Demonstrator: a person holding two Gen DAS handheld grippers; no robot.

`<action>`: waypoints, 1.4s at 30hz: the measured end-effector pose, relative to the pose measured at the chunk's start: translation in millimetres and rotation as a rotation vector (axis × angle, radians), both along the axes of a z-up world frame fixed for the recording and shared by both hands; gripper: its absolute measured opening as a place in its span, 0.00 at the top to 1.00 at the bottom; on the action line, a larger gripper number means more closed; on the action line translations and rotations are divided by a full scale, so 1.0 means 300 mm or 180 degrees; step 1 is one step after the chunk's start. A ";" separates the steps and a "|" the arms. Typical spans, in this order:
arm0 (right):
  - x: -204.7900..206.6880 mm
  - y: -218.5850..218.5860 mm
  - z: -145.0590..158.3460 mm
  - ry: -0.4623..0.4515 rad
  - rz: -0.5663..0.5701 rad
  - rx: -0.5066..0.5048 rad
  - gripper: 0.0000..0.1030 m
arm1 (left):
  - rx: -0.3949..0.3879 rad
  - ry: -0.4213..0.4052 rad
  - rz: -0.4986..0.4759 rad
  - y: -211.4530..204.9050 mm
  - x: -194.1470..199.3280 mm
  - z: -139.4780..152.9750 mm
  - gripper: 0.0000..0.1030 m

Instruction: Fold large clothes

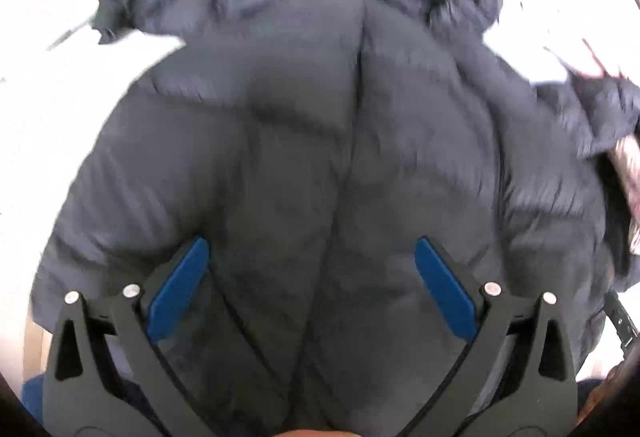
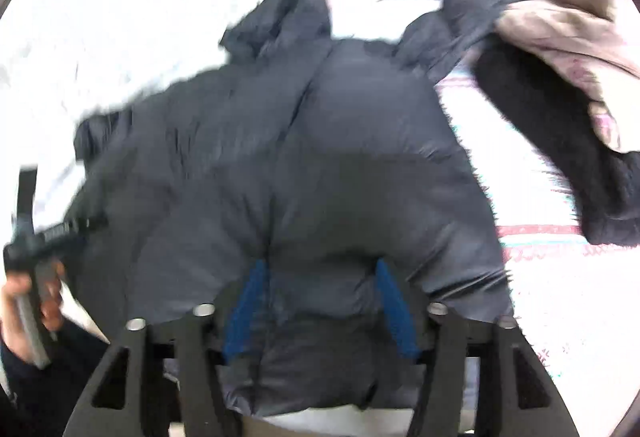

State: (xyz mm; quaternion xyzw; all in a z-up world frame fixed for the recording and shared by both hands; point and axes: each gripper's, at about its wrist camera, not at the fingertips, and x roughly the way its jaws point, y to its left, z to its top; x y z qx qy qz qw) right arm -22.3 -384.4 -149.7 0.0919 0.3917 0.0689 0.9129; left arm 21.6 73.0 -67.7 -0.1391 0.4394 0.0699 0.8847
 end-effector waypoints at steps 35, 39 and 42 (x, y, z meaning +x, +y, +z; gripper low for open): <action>0.978 -0.791 0.331 -0.0058 -0.1969 0.0485 0.14 | -0.0324 0.0514 -0.0119 -0.041 0.598 0.010 0.06; 1.054 -0.814 0.265 0.0002 -0.2151 0.0776 0.14 | -0.0359 0.0471 0.0036 -0.002 0.581 0.029 0.06; 1.069 -0.802 0.263 -0.0059 -0.2259 0.0768 0.47 | -0.0353 0.0596 -0.0013 0.000 0.589 0.010 0.06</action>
